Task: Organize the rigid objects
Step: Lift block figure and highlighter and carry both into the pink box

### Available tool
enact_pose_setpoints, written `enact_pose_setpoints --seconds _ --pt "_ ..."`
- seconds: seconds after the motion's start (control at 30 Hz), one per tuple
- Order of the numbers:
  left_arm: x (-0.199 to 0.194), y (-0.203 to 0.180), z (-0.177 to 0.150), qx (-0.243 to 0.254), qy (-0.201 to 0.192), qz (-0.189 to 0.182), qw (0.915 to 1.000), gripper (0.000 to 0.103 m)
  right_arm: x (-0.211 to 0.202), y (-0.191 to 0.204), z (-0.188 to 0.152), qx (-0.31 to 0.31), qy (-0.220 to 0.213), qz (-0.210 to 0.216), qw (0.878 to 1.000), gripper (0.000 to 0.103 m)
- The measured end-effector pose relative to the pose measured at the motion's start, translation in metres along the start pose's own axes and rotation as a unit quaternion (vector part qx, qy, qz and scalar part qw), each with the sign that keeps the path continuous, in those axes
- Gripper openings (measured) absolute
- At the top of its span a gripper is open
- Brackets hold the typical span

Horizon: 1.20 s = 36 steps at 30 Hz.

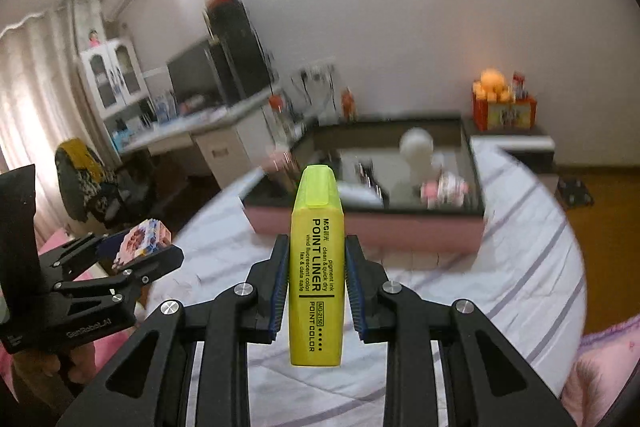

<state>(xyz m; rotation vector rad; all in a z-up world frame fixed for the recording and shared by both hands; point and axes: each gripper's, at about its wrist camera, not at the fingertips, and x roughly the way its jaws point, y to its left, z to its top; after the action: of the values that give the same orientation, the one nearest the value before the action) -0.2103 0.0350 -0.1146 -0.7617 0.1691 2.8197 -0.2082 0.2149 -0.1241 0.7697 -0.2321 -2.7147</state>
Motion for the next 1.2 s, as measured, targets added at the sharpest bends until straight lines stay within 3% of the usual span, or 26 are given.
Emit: enact_pose_setpoints --seconds 0.2,0.47,0.83,1.2 --pt "-0.048 -0.005 0.024 -0.003 -0.08 0.022 0.9966 0.064 -0.045 0.015 0.024 0.0 -0.079 0.023 0.997 0.027" --pt "-0.082 -0.005 0.049 0.0 -0.137 0.049 0.9894 0.064 -0.081 0.044 0.042 -0.061 -0.14 -0.013 0.988 0.027" --pt "-0.084 -0.003 0.069 0.005 -0.155 0.053 0.9865 0.064 -0.097 0.054 0.058 -0.087 -0.165 -0.023 0.982 0.027" --pt "-0.058 -0.006 0.086 0.004 -0.156 0.046 0.9866 0.064 -0.077 0.044 0.068 -0.09 -0.159 -0.022 0.983 0.027"
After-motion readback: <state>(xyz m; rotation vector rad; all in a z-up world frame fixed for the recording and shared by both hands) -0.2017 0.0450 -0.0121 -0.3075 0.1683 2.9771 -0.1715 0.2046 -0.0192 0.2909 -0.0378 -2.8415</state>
